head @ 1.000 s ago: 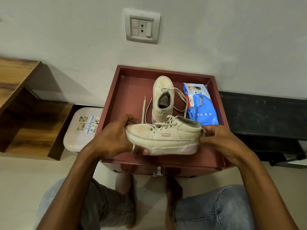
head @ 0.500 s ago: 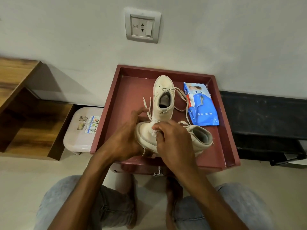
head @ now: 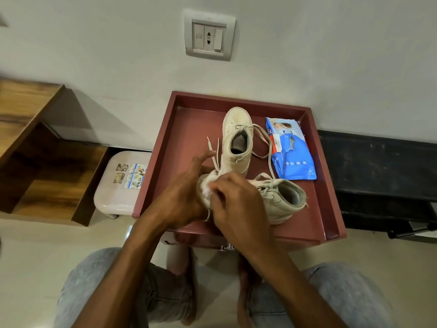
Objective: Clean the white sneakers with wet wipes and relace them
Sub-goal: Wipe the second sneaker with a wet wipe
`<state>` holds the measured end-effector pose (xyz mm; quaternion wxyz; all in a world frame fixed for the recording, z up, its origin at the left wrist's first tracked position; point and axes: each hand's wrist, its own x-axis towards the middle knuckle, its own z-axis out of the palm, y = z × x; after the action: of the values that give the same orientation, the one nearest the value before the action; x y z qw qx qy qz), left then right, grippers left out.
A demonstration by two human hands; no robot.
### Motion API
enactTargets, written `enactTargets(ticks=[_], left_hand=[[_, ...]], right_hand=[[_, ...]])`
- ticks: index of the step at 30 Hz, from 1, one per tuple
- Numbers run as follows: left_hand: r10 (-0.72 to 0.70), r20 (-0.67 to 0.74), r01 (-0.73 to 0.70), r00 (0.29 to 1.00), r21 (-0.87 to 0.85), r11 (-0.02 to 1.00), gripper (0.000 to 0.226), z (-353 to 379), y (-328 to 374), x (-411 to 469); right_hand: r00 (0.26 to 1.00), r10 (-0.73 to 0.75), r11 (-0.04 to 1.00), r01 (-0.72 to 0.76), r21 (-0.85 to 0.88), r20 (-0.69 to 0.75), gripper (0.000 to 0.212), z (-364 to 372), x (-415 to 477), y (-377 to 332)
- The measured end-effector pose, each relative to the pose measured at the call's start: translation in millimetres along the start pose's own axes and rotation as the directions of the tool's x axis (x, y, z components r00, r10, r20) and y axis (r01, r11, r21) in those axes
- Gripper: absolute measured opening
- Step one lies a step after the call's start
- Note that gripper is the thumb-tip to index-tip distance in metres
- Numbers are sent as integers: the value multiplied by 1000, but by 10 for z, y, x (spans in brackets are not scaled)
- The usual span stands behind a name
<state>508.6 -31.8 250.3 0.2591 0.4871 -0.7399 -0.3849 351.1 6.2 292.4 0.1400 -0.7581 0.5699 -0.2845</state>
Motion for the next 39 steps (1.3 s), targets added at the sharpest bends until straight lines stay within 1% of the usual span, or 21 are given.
enactTargets(ticks=[1,2,5,8,11,12,14,16,18,22,24,26,27,28,29,31,32,34,35,37,39], left_hand=[[1,-1,-1,1000,2,1000,123,-10,-12,-7],[3,-3,-3,1000,4,1000,125,-11,-14,-12],[-7,-9,7,1000,4,1000,128,33,11,4],[13,6,-13,1000,7,1000,128,73,37,40],[13,3,-13,1000,12,1000,128,39,9,14],[15,-3,-15,1000,12,1000,128,23,1,-2],[11,-15,-11,1000,2,1000,134,14,-10,-17],[3,-19,-3,1000,-7,1000,138,23,6,-17],[11,-24,-11,1000,-4,1000,138,45,-1,17],[51,-34,-51,998,26,998,133,53,-30,31],[53,-38,-51,998,33,998,136,45,-44,6],[-12,-28,12,1000,6,1000,142,58,-95,0],[-69,-25,68,997,-44,997,136,64,-71,-1],[-140,-32,135,990,-127,983,121,81,-54,27],[-186,-38,175,982,-195,965,109,96,-48,60],[-196,-11,189,980,-226,956,116,190,-341,47],[-179,-6,175,984,-193,965,118,230,-476,48],[-145,1,144,989,-121,982,116,162,-310,34],[-147,19,149,989,-77,986,119,107,-171,24],[-129,22,130,991,-44,991,142,116,-145,42],[-109,-30,106,994,-88,991,145,105,-75,31]], right_hand=[[998,3,1000,-3,5,60,9,-26,-30,-1],[994,25,999,-20,-51,102,10,-58,-46,18],[991,124,966,-108,-234,53,9,-96,-17,82],[995,95,982,-100,-163,-44,9,-11,26,21],[999,-36,999,36,4,34,11,26,-25,-30],[996,-58,998,57,11,63,10,1,-49,-32],[998,-21,996,26,-82,57,9,-46,-38,39],[997,71,980,-76,-185,-33,10,-48,30,141],[992,95,979,-109,-174,-87,14,-9,92,154],[997,-74,997,74,-1,-13,21,111,81,-28],[995,-100,993,100,60,0,18,91,45,-56],[995,-104,991,104,82,-8,16,46,4,-42],[994,-110,991,110,81,-8,17,36,-16,-39],[993,-122,990,122,73,1,18,36,-25,-38],[991,-133,990,132,58,13,19,45,-7,-33],[994,-111,994,111,-22,18,21,76,79,19],[997,-75,993,75,-90,7,21,74,124,62],[999,18,973,-24,-231,-31,20,19,162,146],[998,61,957,-67,-281,-32,19,-14,139,157],[995,104,941,-98,-323,0,16,-58,42,103],[994,114,948,-107,-301,4,17,-24,13,66]])
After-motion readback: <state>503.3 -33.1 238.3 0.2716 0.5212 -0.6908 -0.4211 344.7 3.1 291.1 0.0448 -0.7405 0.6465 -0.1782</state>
